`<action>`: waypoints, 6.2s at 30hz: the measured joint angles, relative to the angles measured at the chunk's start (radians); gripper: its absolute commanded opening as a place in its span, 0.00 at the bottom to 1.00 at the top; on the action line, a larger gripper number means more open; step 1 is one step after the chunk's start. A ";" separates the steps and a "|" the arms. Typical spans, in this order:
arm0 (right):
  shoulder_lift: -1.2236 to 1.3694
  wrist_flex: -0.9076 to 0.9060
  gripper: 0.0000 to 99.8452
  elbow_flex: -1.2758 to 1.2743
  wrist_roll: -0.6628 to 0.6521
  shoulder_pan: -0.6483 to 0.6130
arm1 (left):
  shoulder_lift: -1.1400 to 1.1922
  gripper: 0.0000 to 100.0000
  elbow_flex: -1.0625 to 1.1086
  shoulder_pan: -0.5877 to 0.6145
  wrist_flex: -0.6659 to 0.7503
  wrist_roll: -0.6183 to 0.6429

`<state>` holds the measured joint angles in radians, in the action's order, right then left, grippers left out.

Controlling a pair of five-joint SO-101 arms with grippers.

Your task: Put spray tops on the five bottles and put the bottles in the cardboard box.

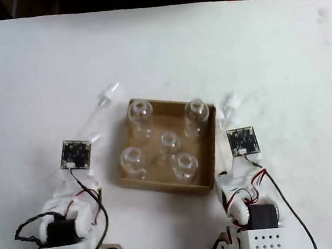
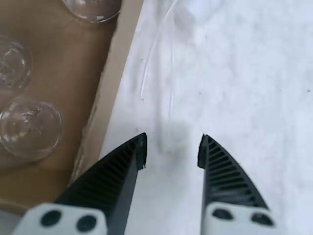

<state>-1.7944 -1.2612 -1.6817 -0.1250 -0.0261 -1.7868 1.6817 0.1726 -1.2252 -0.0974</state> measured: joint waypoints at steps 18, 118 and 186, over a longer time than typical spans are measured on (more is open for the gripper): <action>0.000 0.000 0.15 0.000 0.000 0.000 | -0.003 0.05 -0.207 0.106 0.402 -0.241; 0.000 0.000 0.15 0.000 0.000 0.000 | 2.490 0.02 -3.310 -0.221 -0.554 -0.063; 0.000 0.000 0.15 0.000 0.000 0.000 | 0.798 0.02 -0.551 -0.414 1.531 0.269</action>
<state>-1.7944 -1.2612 -1.6817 -0.1250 -0.0261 -0.9889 1.1308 -0.2417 0.3061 0.1711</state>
